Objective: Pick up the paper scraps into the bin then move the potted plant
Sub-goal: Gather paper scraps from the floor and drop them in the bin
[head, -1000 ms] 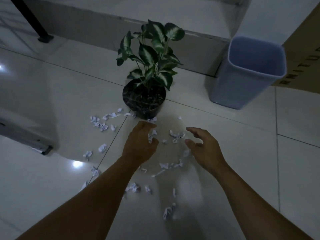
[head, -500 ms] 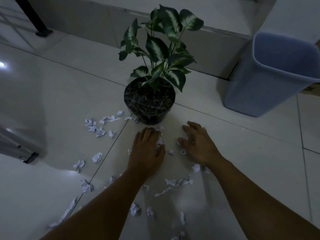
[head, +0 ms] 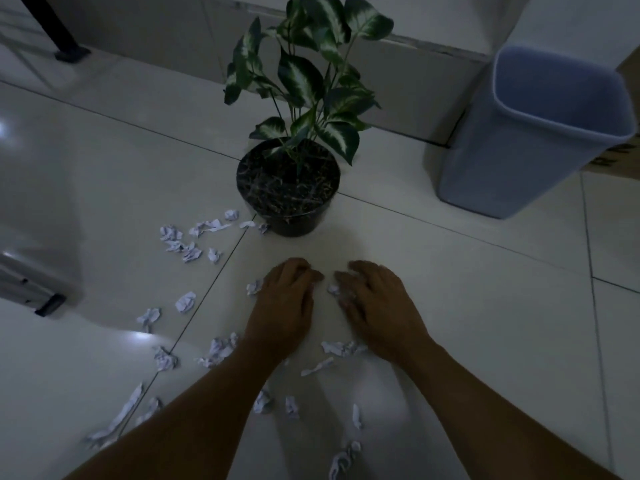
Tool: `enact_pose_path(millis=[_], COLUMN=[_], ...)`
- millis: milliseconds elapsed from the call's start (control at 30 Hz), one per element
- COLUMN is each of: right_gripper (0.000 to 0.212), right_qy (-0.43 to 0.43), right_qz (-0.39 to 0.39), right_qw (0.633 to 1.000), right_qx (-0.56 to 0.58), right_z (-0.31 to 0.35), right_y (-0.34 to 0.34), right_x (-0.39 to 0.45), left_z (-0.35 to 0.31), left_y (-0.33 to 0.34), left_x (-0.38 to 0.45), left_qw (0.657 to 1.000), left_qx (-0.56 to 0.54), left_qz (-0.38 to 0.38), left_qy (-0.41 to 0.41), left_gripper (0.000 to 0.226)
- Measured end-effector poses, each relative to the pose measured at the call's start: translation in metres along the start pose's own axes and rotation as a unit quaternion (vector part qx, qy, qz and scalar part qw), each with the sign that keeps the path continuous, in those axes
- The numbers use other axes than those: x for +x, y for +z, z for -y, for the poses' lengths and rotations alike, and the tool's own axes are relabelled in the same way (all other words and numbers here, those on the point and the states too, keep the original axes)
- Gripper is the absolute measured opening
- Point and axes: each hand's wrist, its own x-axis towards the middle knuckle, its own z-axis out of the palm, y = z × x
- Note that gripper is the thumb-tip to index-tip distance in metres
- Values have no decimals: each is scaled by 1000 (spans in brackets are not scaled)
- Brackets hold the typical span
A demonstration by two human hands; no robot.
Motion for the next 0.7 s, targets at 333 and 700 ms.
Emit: enact_pose_path(millis=[333,700], right_gripper=[27,33], right_qy=[4,25], right_qz=[-38,-43], right_qw=[995,998], right_qx=[-88,-26], right_z=[25,18], right_y=[-3,2], right_x=[3,3], left_z=[-6,-18], left_y=[0,-4], left_x=[-15,-7], left_qw=[988,988], left_qx=[148,152], left_qz=[-11,25], left_qy=[-30,-25], left_gripper=[30,35])
